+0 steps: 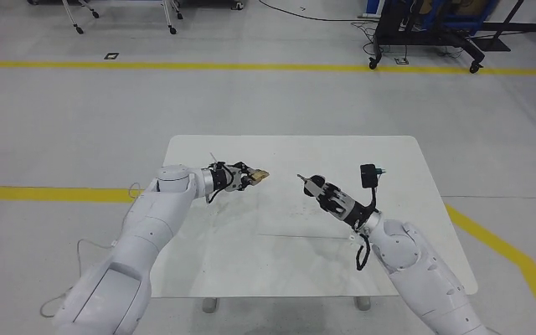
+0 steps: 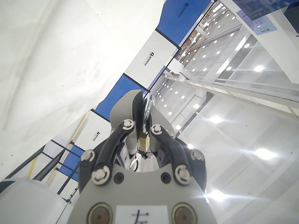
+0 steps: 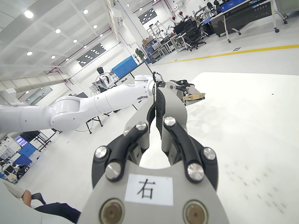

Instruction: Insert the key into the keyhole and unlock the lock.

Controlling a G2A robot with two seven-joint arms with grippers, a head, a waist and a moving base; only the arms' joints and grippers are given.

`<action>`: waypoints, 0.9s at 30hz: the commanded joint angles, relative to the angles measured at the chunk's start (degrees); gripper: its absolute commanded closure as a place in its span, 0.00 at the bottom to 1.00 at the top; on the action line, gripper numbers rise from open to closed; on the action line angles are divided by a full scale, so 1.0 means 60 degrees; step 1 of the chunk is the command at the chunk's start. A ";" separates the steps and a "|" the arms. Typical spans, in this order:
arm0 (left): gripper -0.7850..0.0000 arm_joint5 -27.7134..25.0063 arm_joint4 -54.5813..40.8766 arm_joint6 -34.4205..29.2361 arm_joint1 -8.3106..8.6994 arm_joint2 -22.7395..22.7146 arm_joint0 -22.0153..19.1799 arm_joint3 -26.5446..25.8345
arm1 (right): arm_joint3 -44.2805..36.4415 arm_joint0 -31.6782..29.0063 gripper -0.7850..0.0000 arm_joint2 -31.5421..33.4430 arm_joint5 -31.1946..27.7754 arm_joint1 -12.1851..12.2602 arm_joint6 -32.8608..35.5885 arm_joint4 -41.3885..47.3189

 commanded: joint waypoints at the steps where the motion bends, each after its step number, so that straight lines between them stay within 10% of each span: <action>1: 1.00 0.0324 0.0167 -0.0295 0.0011 0.0110 0.0135 -0.0256 | -0.0243 0.0110 1.00 -0.0078 0.0154 -0.0037 -0.0374 -0.1090; 8: 1.00 0.1395 0.0418 -0.1779 0.0106 0.0267 0.0075 -0.0353 | -0.2137 -0.0139 1.00 0.0098 0.1425 0.0108 -0.1497 -0.8827; 17: 1.00 0.1418 0.0669 -0.1649 0.0085 0.0402 0.0076 -0.0363 | -0.4528 -0.0764 1.00 -0.0762 0.1807 0.0336 0.0682 -1.6053; 27: 1.00 0.0625 0.0821 -0.0713 0.0052 0.0356 0.0251 -0.0634 | -0.4700 -0.0173 1.00 -0.2666 0.0979 0.0059 0.2641 -1.8084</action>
